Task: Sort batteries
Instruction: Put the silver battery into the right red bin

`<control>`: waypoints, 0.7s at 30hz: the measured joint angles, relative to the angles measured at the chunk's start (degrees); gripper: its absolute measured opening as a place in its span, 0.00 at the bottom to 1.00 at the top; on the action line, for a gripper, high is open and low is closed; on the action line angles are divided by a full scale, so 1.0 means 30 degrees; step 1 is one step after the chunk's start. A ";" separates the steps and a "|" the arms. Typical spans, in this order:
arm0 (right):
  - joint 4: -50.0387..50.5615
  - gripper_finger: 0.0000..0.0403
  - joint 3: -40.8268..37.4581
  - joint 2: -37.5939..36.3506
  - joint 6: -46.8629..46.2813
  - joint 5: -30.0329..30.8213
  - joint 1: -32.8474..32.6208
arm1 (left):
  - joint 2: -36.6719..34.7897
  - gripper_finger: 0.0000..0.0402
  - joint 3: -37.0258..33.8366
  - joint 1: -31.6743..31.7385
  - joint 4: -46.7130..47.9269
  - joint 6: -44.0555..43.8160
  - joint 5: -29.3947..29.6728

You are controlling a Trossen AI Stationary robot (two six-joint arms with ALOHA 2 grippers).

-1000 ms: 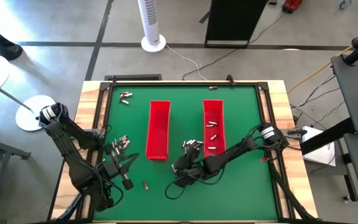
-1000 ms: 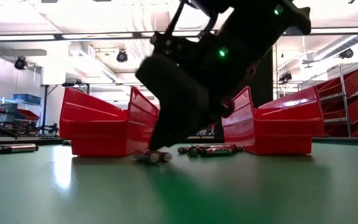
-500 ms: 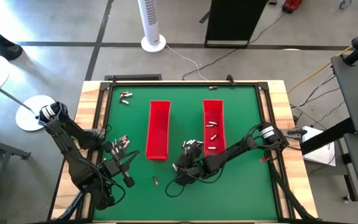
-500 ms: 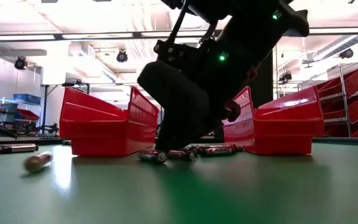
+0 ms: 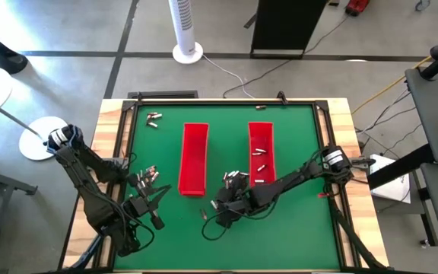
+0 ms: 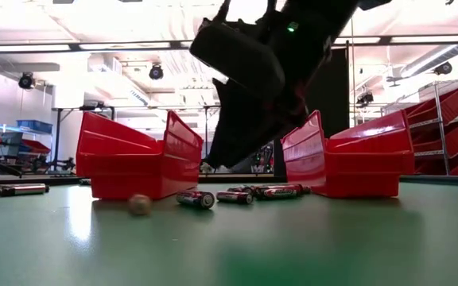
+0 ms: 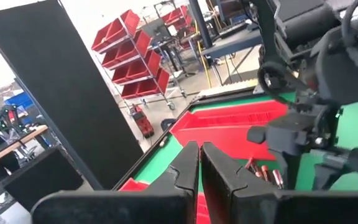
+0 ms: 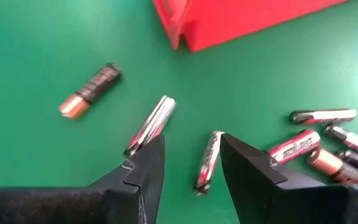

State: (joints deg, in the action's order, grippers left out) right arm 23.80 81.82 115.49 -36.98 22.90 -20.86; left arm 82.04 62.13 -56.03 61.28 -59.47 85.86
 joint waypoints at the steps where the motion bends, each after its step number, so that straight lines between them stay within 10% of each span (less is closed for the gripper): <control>1: -0.0034 0.36 -0.0056 0.0119 -0.0211 0.0005 -0.0022 | 0.0000 0.00 0.0000 0.0000 0.0000 0.0126 -0.0039; 21: -0.0172 0.16 -0.0615 0.1104 -0.0583 -0.0837 -0.0467 | 0.0015 0.00 -0.0015 0.0000 0.0043 0.0179 -0.0459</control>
State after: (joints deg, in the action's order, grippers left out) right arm 23.29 79.97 118.80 -38.73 20.39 -22.26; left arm 82.08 62.08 -56.03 61.41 -58.94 84.49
